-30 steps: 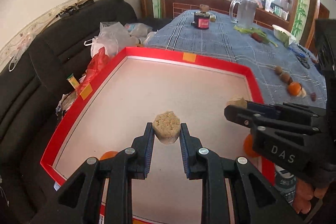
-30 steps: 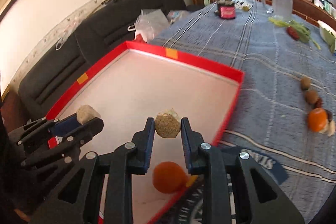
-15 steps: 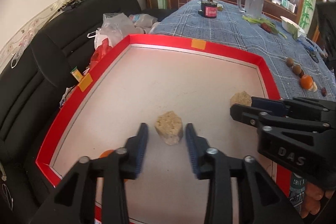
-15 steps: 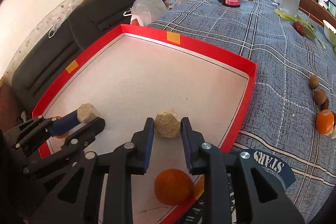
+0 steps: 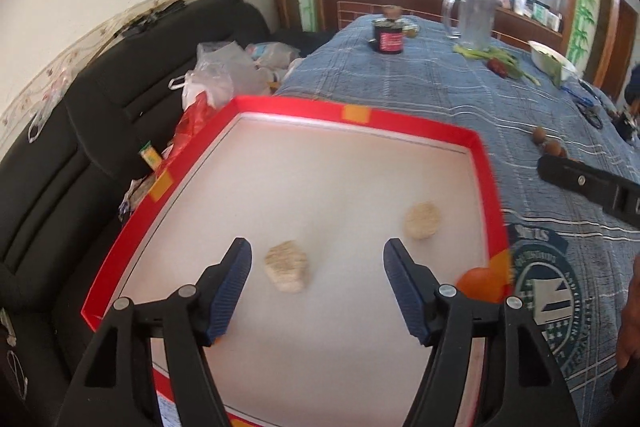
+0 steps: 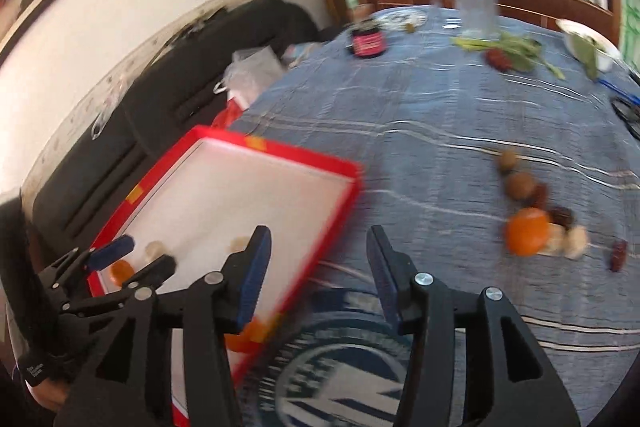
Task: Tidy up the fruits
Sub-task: 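Grasp a red date with the right gripper while the left grasps an orange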
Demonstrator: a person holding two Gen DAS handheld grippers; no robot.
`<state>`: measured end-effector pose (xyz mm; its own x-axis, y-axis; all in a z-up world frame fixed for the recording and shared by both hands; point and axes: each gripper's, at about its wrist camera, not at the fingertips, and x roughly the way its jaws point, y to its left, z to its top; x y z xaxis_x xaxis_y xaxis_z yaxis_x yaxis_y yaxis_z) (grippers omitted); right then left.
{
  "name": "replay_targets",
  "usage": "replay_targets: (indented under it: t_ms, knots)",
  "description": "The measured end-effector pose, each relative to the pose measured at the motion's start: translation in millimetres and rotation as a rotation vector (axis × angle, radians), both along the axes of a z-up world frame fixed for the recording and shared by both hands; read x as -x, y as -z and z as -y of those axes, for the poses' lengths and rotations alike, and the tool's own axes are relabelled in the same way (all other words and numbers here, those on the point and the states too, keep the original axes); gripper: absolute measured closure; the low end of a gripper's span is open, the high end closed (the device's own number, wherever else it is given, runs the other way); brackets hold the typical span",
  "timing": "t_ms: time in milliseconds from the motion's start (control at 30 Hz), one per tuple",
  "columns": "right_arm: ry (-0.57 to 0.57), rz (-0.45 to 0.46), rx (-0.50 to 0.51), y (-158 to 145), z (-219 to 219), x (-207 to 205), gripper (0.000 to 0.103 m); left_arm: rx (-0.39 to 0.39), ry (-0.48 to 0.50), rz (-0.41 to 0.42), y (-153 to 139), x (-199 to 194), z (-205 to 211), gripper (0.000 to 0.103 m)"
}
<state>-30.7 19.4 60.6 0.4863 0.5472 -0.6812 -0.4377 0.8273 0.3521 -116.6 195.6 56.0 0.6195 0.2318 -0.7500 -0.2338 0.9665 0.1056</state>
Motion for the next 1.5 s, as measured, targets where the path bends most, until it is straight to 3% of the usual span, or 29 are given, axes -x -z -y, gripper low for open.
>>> replay_targets:
  t_ms: [300, 433, 533, 733, 933, 1267, 1367, 1433, 1500]
  knots:
    - [0.259, -0.008, -0.081, 7, 129, -23, 0.051, -0.048, 0.156, 0.026, -17, -27, 74, 0.029]
    - [0.383, -0.104, -0.211, 23, 185, -36, 0.051, -0.065, 0.243, 0.010, -9, -51, 116, 0.028]
    - [0.439, -0.155, -0.272, 30, 207, -39, 0.051, -0.052, 0.309, -0.034, 6, -71, 148, 0.028]
    - [0.471, -0.223, -0.297, 39, 222, -45, 0.052, -0.069, 0.394, -0.057, 18, -99, 189, 0.031]
    - [0.464, -0.265, -0.234, 50, 214, -53, 0.065, -0.058, 0.454, -0.091, 22, -112, 206, 0.043]
    - [0.473, -0.198, -0.051, 49, 195, -55, 0.076, 0.026, 0.501, -0.123, 32, -134, 214, 0.049]
    - [0.463, -0.159, 0.037, 48, 186, -53, 0.078, 0.066, 0.509, -0.125, 33, -135, 212, 0.057]
    - [0.459, -0.126, 0.110, 48, 177, -52, 0.082, 0.084, 0.522, -0.126, 33, -135, 211, 0.068]
    - [0.456, -0.106, 0.149, 48, 173, -51, 0.082, 0.109, 0.528, -0.128, 33, -135, 211, 0.070]
